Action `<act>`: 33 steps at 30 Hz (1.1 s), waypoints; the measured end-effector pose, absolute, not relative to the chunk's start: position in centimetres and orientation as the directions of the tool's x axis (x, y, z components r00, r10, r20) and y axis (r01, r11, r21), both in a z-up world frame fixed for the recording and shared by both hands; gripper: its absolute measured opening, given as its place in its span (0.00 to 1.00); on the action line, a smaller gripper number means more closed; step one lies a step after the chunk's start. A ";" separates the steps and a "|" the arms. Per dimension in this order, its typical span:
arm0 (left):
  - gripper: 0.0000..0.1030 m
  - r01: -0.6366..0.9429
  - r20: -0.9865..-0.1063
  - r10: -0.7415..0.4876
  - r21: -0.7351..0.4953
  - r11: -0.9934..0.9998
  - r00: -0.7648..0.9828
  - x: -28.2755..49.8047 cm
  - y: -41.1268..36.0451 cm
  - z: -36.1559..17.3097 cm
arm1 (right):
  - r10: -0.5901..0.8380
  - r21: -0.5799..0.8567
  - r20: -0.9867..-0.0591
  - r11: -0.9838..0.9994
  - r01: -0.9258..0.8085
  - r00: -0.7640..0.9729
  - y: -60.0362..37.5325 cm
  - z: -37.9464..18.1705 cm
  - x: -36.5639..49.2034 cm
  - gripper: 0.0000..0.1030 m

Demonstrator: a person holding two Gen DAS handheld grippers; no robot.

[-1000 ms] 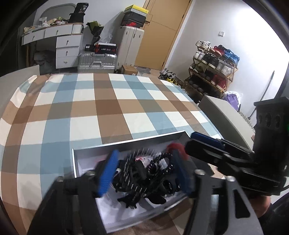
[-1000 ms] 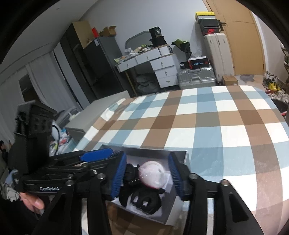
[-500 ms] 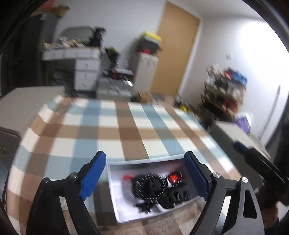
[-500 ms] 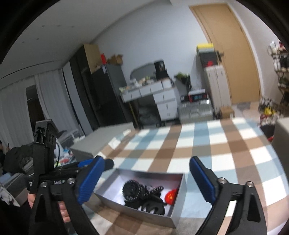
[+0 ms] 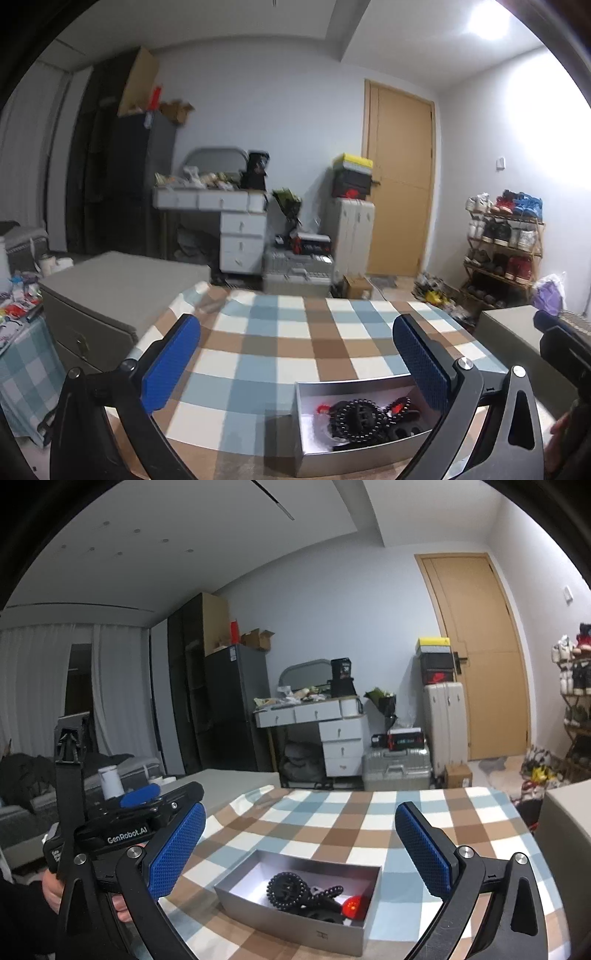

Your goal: Organize jewelry

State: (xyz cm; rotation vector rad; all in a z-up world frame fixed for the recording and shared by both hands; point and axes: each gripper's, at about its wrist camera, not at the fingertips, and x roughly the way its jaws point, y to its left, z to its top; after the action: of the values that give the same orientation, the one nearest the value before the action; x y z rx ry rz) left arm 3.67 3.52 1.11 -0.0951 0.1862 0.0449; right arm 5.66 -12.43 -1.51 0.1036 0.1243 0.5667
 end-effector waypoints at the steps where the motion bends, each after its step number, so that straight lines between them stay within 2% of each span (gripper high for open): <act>1: 0.99 -0.058 -0.155 0.047 -0.071 0.996 0.987 3.4 3.5 0.7 | 0.537 0.126 -0.097 0.842 -0.525 0.838 -12.2 -1.6 5.5 1.00; 5: 0.99 -0.088 -0.160 0.078 -0.059 0.994 0.984 3.6 3.7 -0.5 | 0.496 0.080 -0.118 0.868 -0.490 0.860 -10.9 -2.2 4.6 1.00; 9: 0.99 -0.106 -0.168 0.103 -0.009 0.994 0.980 3.6 3.2 -1.0 | 0.477 0.049 -0.075 0.879 -0.474 0.876 -10.6 -4.0 3.5 1.00; 14: 0.99 -0.088 -0.169 0.088 0.003 0.996 0.982 2.7 2.5 -1.9 | 0.424 -0.005 -0.113 0.904 -0.427 0.899 -10.1 -6.5 3.9 1.00; 21: 0.99 -0.058 -0.207 0.054 -0.015 0.998 0.977 2.8 2.3 -2.9 | 0.395 0.045 -0.152 0.919 -0.393 0.906 -11.0 -6.8 5.0 1.00; 26: 0.99 -0.049 -0.311 0.047 0.000 0.999 0.949 3.8 1.7 -3.5 | 0.353 0.036 -0.264 0.934 -0.356 0.898 -10.2 -7.5 6.8 1.00; 33: 0.99 -0.018 -0.302 0.019 0.008 1.000 0.953 2.8 1.2 -3.3 | 0.361 0.000 -0.255 0.928 -0.373 0.897 -9.7 -7.5 5.9 1.00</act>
State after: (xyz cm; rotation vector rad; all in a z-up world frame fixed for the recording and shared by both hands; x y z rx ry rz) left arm 2.83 1.18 -3.32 0.0052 0.3064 0.0187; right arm 5.93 -9.72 -7.52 -0.0488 0.2544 0.3805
